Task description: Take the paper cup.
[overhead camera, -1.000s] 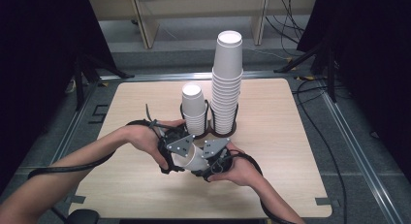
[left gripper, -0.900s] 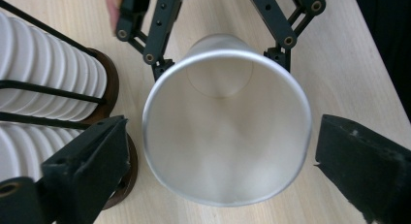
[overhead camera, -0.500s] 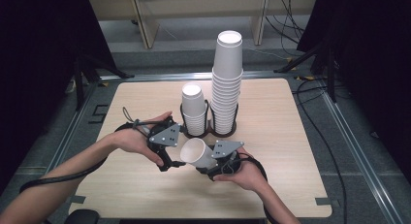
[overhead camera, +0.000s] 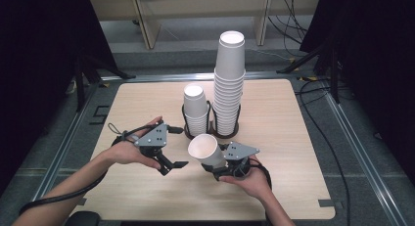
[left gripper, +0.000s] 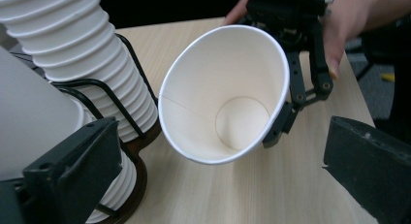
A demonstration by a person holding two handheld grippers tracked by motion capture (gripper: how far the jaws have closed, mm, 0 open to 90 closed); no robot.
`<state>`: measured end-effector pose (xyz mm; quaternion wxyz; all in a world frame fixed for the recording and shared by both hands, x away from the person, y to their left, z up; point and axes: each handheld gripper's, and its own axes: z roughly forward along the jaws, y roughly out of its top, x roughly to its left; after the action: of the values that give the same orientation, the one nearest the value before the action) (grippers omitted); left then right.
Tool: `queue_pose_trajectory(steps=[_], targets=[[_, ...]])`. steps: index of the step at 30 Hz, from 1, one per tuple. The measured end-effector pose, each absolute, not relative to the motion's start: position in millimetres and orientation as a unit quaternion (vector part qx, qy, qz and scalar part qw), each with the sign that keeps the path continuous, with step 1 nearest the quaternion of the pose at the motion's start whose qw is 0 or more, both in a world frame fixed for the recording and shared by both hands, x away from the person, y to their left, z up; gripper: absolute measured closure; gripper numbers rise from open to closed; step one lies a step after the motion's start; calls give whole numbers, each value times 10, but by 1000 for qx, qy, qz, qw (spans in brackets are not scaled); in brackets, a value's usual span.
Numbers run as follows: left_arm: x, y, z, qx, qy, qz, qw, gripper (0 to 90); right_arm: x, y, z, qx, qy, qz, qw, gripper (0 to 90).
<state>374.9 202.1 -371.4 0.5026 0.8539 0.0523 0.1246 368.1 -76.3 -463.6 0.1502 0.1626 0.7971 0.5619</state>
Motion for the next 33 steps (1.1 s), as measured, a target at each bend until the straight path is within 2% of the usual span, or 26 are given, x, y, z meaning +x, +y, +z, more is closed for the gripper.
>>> queue_pose_trajectory(steps=[13, 19, 23, 25, 27, 30, 33], targets=[[3647, 2197, -4055, 767, 159, 124, 609, 0, 3698, -788, -4742, 203, 754, 601, 168, 233], [3580, 2228, -4200, 751, 184, 127, 622, 0, 3731, -795, -4778, 207, 746, 608, 179, 233], [3561, 2275, -4273, 742, 204, 128, 626, 0, 3717, -779, -4769, 222, 746, 608, 160, 232], [3556, 2292, -4288, 736, 213, 128, 630, 0, 3737, -782, -4761, 211, 741, 610, 188, 232], [3551, 2306, -4286, 733, 217, 133, 631, 0, 3714, -760, -4752, 221, 739, 615, 164, 232], [3547, 2312, -4263, 724, 222, 136, 638, 0, 3724, -757, -4739, 209, 735, 619, 182, 232], [3526, 2301, -4240, 717, 224, 137, 646, 0, 3713, -755, -4744, 218, 736, 618, 170, 232]])
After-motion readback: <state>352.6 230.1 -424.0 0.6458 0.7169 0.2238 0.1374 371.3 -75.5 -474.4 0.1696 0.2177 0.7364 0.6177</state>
